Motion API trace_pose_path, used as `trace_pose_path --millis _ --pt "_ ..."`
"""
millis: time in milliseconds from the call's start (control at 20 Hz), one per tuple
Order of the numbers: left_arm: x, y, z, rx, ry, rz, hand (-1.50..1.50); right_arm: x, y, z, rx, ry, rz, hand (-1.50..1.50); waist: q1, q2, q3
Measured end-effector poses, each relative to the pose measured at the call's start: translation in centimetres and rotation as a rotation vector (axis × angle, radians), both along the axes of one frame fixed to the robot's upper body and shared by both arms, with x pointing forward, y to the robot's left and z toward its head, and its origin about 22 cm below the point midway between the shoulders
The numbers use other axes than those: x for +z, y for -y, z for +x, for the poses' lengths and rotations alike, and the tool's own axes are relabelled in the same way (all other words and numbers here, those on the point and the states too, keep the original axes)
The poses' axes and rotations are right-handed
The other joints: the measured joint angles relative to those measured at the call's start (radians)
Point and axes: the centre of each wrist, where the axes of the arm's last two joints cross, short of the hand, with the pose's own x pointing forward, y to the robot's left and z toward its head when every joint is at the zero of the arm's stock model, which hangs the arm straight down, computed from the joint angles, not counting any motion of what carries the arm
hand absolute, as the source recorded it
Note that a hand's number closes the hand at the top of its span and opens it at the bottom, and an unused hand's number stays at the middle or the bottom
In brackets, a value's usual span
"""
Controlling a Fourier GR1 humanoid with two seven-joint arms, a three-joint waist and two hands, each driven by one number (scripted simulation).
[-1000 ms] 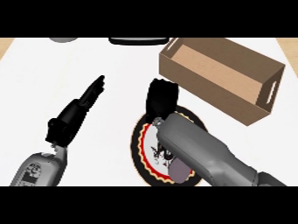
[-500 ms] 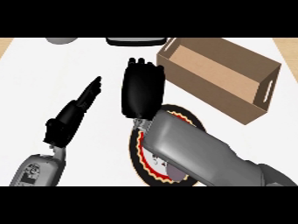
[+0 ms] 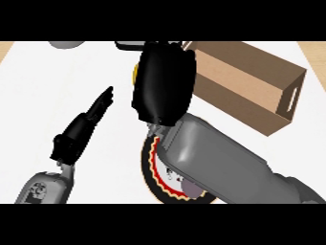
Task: Pick the lemon from the plate and place it in the cardboard box
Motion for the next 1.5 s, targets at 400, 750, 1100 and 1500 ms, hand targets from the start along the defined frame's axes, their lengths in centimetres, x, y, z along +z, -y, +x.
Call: trace_pose_path --millis 400,750,1100,1500 --pt "0.2 0.1 0.1 -0.003 0.009 0.003 0.0 2.9 3.4 2.3 -0.13 0.038 0.026 1.5 0.007 0.006 0.0" --pt "0.5 0.1 0.4 -0.013 0.008 -0.002 0.0 4.2 6.2 4.7 -0.204 0.035 0.075 1.5 0.016 0.01 0.0" --pt "1.2 0.5 0.7 -0.018 0.013 0.005 0.0 3.8 10.1 8.2 -0.315 0.007 0.083 1.5 0.022 0.013 0.0" --pt "1.1 0.9 0.4 -0.02 0.016 0.007 0.0 0.8 14.2 12.1 -0.399 -0.078 0.05 1.5 0.029 0.015 0.0"
